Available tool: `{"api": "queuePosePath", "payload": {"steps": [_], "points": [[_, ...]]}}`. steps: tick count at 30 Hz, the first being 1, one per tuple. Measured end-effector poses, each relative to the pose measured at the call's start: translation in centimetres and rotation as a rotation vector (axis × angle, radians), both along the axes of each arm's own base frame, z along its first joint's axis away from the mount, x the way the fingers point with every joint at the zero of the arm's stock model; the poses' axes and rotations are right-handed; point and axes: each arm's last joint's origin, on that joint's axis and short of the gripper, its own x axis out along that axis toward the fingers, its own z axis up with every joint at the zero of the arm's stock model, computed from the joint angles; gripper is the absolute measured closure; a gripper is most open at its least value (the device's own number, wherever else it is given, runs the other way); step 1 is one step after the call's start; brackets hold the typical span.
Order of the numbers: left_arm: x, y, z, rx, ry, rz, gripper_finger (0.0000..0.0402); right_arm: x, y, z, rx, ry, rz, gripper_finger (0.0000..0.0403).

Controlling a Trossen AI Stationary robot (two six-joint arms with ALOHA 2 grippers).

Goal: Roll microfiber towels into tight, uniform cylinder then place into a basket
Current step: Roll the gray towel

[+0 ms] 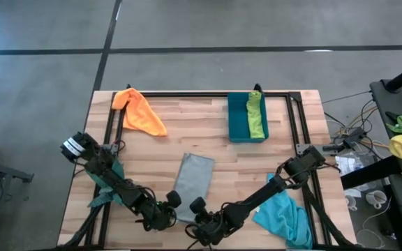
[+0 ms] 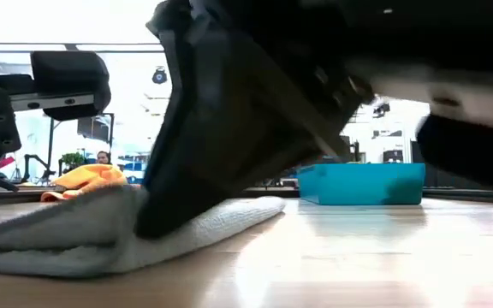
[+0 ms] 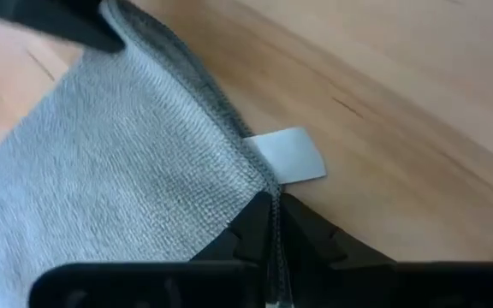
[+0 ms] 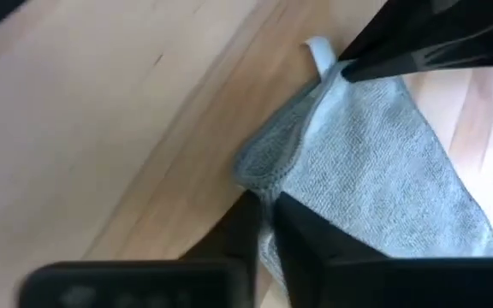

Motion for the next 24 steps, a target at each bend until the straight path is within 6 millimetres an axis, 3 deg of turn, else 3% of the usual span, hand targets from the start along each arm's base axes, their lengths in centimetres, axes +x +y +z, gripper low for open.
{"api": "queuePosePath", "payload": {"steps": [9,13,18,24], "points": [[2.3,-1.5,3.4,-0.284,-0.056,0.233,0.0400,-1.8,-0.6,0.7,0.009,0.156,-0.059,0.0394],[4.4,-0.3,4.1,-0.409,-0.124,0.387,0.0401,-3.0,-1.3,0.7,0.019,0.252,-0.112,0.0390],[5.6,1.5,3.6,-0.401,-0.117,0.448,0.0401,-5.4,-1.6,2.5,0.088,0.271,-0.157,0.0360],[5.8,1.8,3.6,-0.428,-0.096,0.446,0.0401,-8.6,-1.6,3.4,0.171,0.164,-0.276,0.0293]]}}
